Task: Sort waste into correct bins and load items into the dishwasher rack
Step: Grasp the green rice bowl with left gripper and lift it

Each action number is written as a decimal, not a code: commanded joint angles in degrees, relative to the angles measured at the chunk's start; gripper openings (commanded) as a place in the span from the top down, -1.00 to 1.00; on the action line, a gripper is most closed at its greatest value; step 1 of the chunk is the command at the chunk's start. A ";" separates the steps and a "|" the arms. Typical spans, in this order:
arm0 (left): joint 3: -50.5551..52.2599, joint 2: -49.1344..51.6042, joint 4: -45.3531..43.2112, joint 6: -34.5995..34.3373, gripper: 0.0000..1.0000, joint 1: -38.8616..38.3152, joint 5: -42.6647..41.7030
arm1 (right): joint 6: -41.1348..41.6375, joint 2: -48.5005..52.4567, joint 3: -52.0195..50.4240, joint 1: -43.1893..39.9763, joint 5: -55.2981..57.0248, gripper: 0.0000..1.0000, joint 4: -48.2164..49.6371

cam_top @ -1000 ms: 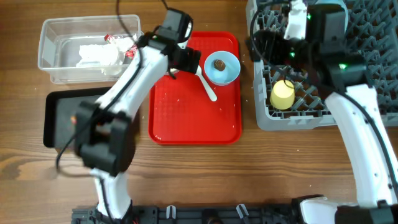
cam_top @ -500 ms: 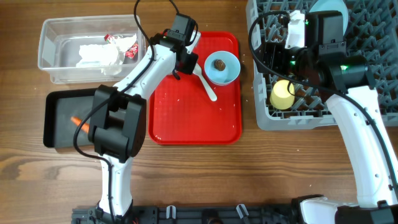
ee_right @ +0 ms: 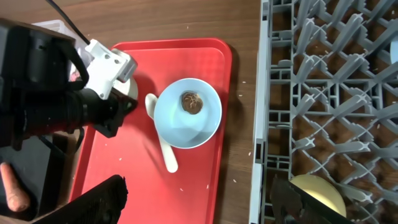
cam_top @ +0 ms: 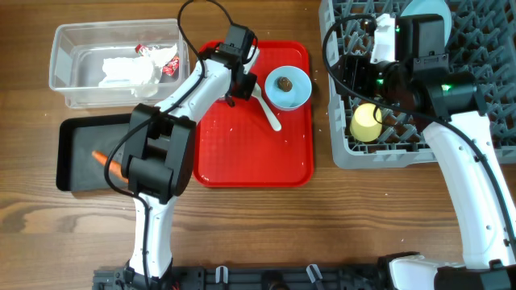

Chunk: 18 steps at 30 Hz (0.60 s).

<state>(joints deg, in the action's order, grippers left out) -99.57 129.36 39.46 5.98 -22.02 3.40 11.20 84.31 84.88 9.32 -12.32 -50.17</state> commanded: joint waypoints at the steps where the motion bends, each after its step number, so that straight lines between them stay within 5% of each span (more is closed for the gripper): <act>1: -0.85 0.26 -0.02 -0.68 0.92 0.00 -0.94 | -0.70 0.61 -0.09 0.13 1.40 -0.55 -0.13; 10: -1.07 -13.49 6.71 -14.03 0.92 0.11 0.09 | -0.66 0.61 -0.09 0.13 2.03 -0.54 -0.22; 15: -1.05 -24.20 21.07 -26.40 0.92 0.17 -0.35 | -0.70 0.61 -0.09 0.13 2.03 -0.54 -0.22; 18: -1.05 -27.04 28.76 -27.50 0.92 0.72 -0.35 | -0.68 0.61 -0.09 0.13 2.01 -0.54 -0.13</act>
<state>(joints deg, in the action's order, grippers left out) -100.18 104.55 63.88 -16.08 -22.02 3.31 11.20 84.31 84.88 9.32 -11.27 -50.37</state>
